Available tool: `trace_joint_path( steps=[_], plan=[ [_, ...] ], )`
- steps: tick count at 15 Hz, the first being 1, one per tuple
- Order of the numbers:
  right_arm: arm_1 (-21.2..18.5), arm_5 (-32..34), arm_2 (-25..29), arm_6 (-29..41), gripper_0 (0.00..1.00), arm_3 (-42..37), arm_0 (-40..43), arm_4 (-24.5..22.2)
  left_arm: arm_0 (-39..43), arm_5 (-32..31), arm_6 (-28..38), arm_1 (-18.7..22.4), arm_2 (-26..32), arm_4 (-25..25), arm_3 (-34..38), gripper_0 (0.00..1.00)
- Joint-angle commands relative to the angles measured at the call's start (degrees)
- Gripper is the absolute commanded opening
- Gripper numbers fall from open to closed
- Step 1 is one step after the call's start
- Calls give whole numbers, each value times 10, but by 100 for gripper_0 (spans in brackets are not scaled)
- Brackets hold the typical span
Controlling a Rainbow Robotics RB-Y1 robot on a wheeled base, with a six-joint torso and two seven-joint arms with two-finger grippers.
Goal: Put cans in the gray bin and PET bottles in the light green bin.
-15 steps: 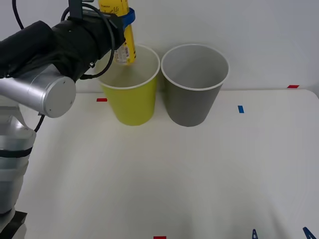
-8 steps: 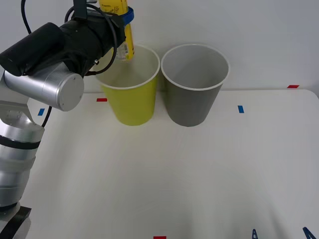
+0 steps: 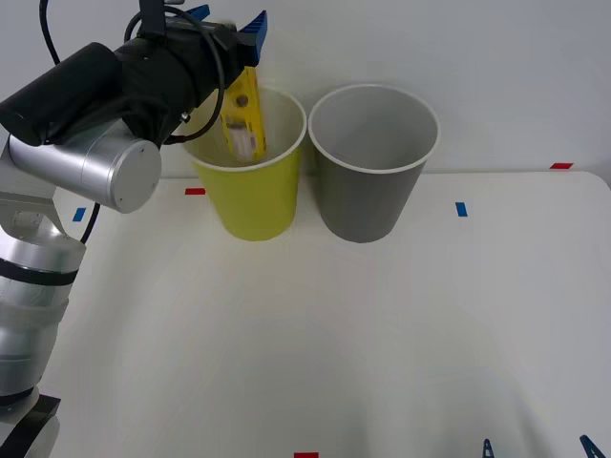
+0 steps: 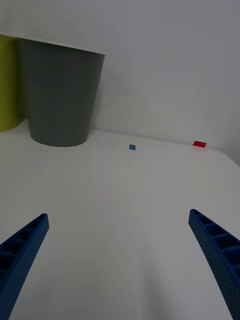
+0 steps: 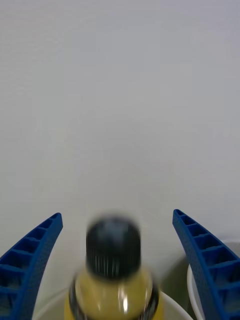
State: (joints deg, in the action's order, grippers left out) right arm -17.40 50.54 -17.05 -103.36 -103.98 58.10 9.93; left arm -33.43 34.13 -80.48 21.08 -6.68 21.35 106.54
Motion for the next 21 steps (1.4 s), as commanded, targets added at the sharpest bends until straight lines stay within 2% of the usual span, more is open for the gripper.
trace_joint_path(
  steps=[1,3,6,9,14,17,20,21],
  plan=[
    [0,0,0,0,97,0,0,0,2,0,1,25,0,13,18,100],
    [0,0,0,0,97,0,0,0,43,0,-3,47,0,50,67,100],
    [0,0,0,0,97,0,0,0,179,-1,-6,48,3,3,193,100],
    [0,0,0,0,97,0,0,0,302,-3,-11,49,3,-9,271,100],
    [0,0,0,0,97,0,0,0,446,-8,-27,49,3,-3,322,100],
    [0,0,0,0,97,0,0,0,547,-93,-37,42,-15,-9,324,100],
    [0,0,0,0,97,0,0,0,597,-113,-45,38,-18,-7,329,100],
    [0,0,0,0,97,0,0,0,609,-136,-45,42,-24,-12,322,100]
  ],
)
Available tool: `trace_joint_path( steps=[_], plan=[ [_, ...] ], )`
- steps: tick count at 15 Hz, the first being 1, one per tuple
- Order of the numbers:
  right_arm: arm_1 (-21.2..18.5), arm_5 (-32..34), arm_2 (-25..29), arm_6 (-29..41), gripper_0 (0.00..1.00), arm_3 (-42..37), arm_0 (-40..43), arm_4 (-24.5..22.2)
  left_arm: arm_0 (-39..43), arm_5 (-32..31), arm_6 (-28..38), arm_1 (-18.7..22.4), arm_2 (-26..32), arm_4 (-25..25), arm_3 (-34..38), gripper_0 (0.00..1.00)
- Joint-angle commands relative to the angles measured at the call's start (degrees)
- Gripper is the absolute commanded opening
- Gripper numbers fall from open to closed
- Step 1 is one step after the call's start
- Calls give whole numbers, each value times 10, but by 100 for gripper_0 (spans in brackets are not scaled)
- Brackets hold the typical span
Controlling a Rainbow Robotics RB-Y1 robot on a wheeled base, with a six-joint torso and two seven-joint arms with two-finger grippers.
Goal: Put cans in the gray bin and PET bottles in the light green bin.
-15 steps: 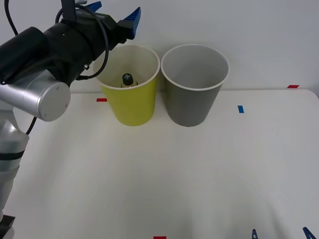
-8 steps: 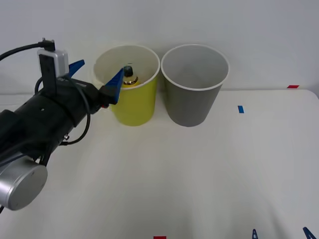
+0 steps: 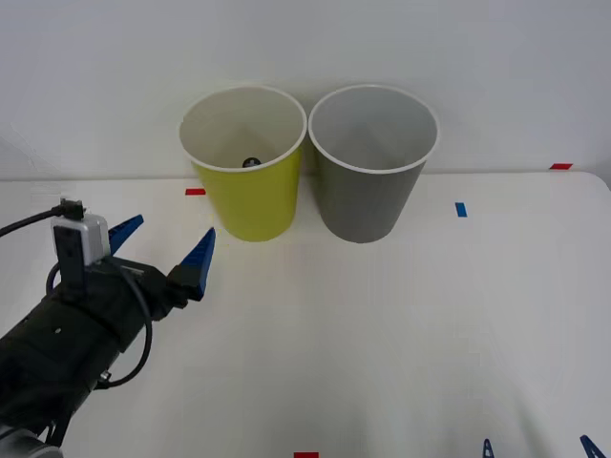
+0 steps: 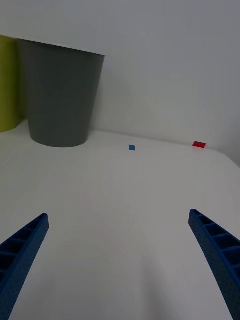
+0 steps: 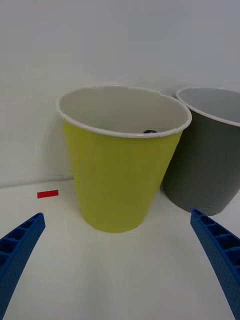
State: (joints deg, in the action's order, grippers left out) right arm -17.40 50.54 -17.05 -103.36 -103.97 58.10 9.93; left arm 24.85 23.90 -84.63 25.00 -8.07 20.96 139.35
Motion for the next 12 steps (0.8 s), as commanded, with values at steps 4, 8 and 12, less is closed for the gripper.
trace_joint_path(
  steps=[4,8,12],
  plan=[
    [0,0,0,0,97,0,0,0,47,-277,3,-5,-71,-103,-161,100],
    [0,0,0,0,97,0,0,0,63,-359,14,-21,-82,-174,-238,100],
    [0,0,0,0,97,0,0,0,119,-389,14,-22,-85,-211,-237,100]
  ],
)
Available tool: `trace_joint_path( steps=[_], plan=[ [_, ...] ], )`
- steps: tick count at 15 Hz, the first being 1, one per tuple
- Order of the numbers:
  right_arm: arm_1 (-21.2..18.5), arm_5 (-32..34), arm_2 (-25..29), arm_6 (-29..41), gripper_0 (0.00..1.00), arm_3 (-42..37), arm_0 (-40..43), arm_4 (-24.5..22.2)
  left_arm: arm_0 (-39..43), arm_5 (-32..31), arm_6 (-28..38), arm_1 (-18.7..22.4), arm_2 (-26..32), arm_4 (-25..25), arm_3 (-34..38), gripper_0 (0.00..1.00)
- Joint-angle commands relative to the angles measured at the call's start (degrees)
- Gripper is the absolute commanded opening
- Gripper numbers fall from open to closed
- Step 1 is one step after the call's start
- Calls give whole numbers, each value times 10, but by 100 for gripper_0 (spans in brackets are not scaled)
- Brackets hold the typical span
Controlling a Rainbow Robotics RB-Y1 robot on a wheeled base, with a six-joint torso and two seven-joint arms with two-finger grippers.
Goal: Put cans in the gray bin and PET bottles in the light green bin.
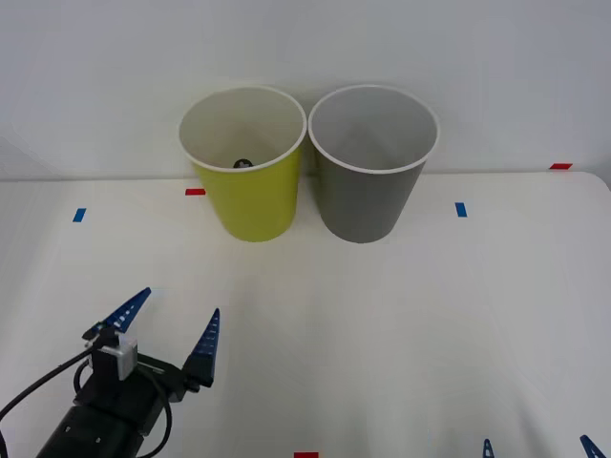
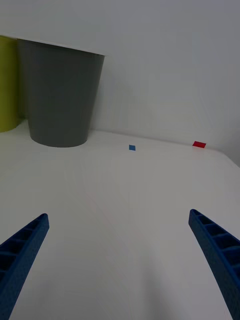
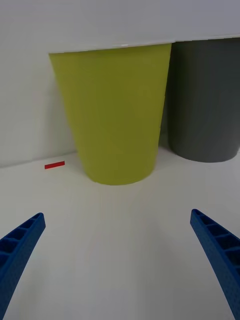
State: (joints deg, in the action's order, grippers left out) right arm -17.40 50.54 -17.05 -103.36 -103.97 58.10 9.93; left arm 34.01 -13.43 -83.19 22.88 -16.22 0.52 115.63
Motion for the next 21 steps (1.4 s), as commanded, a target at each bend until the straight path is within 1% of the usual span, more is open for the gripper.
trace_joint_path(
  steps=[1,4,8,9,12,13,17,19,21],
  plan=[
    [0,0,0,0,97,0,0,0,33,-20,0,-2,-6,-6,0,100],
    [0,0,0,0,97,0,0,0,47,-23,-6,-6,-18,-4,-1,100],
    [0,0,0,0,97,0,0,0,78,-51,-16,8,-7,-22,-1,100],
    [0,0,0,0,97,0,0,0,92,-61,-21,7,1,-48,-1,100],
    [0,0,0,0,97,0,0,0,128,-78,-21,-10,22,-105,-1,100],
    [0,0,0,0,97,0,0,0,140,-87,-14,-17,27,-111,-1,100],
    [0,0,0,0,97,0,0,0,192,-130,29,-49,45,-121,-1,100],
    [0,0,0,0,97,0,0,0,209,-141,10,-53,44,-105,-1,100],
    [0,0,0,0,97,0,0,0,221,-142,-31,-52,46,-78,-2,100]
  ],
)
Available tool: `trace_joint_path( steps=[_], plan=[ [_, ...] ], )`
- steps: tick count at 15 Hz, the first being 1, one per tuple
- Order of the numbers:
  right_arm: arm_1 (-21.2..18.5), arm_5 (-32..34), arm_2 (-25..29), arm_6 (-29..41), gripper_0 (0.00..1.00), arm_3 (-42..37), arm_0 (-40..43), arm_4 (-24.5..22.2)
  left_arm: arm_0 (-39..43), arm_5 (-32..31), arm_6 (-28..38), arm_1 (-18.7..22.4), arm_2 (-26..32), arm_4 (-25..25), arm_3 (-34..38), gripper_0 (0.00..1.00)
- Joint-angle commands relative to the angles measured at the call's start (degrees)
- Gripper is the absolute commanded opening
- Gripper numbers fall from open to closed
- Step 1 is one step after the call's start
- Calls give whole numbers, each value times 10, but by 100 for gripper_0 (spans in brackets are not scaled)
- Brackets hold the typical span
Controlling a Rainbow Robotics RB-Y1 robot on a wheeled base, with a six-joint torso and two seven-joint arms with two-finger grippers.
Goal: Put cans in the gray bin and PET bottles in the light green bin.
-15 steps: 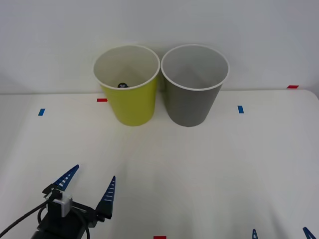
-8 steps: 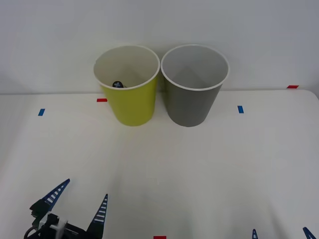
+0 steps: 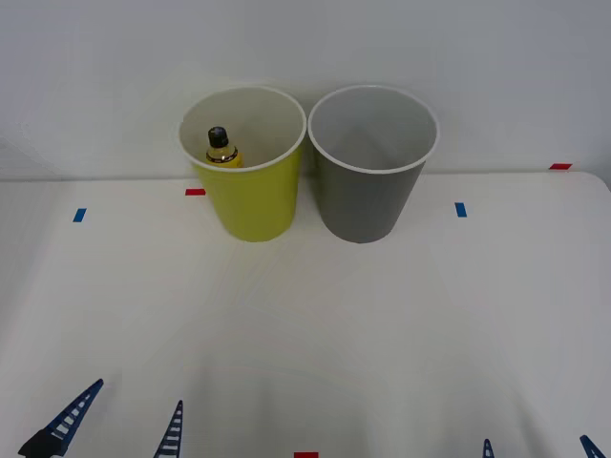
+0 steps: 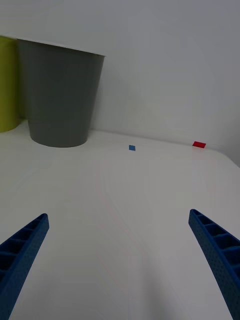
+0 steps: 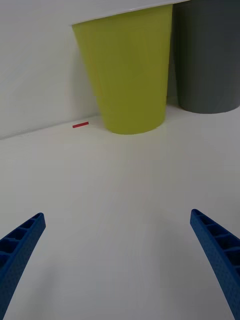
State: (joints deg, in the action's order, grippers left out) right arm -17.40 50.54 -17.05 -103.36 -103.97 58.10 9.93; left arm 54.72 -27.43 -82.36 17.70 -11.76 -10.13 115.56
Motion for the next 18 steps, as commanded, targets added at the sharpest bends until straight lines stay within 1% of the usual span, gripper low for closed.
trace_joint_path(
  steps=[1,5,8,18],
  plan=[
    [0,0,0,0,97,0,0,0,17,-3,-36,-1,5,28,-2,100],
    [0,0,0,0,97,0,0,0,25,-7,-22,-1,9,22,-10,100],
    [0,0,0,0,97,0,0,0,25,-23,-22,-1,1,33,-31,100],
    [0,0,0,0,98,0,0,0,27,-23,-21,-1,0,32,-31,100]
  ],
)
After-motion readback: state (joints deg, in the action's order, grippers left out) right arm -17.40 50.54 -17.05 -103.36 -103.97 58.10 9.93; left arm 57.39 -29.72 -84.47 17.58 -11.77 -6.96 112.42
